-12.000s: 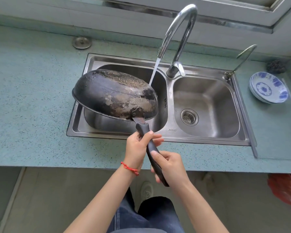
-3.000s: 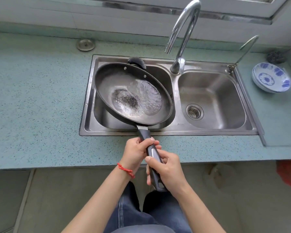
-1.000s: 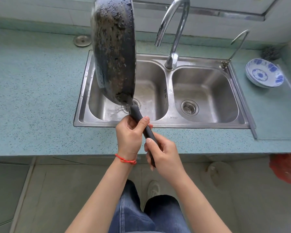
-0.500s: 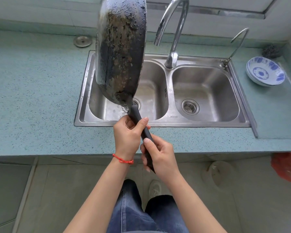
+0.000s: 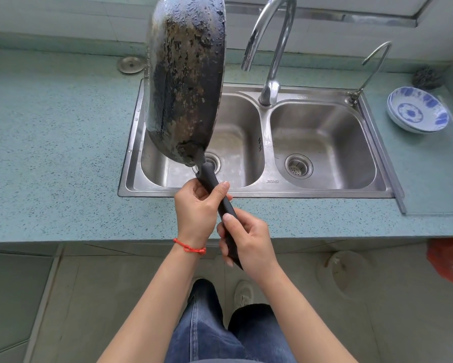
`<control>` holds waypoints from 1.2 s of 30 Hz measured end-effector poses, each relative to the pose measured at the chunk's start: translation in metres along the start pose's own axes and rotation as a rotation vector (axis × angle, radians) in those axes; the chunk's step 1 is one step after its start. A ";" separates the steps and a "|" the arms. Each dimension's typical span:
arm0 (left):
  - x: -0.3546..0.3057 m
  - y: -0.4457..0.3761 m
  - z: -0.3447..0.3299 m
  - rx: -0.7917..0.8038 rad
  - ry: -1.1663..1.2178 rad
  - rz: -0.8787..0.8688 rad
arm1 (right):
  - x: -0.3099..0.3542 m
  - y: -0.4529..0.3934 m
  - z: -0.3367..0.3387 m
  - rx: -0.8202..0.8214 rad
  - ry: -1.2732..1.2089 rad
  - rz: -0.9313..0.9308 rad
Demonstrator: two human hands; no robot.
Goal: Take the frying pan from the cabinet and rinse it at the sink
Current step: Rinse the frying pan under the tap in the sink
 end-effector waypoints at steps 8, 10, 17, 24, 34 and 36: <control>0.002 -0.001 -0.001 0.007 -0.019 0.021 | 0.002 0.001 0.001 -0.010 0.023 0.001; 0.003 -0.001 -0.002 0.027 -0.008 0.042 | 0.002 0.001 0.002 -0.028 0.072 0.012; -0.002 -0.003 -0.010 0.107 0.096 0.158 | 0.013 0.002 0.005 -0.120 0.332 0.109; 0.003 -0.002 -0.015 0.175 0.106 0.242 | 0.024 0.009 0.013 -0.154 0.525 0.209; 0.006 -0.003 -0.015 0.166 0.142 0.265 | 0.018 0.009 0.012 -0.176 0.465 0.113; 0.004 -0.002 -0.017 0.193 0.202 0.264 | 0.018 0.008 0.013 -0.157 0.383 0.060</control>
Point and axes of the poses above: each hand's wrist, its own y-axis away from the middle knuckle, its own z-axis out of the back of the hand, x = y × z, the point moved 4 cm from there along -y, towards the middle knuckle, and after that the axes turned 5 degrees about z, right-handed, at the moved point
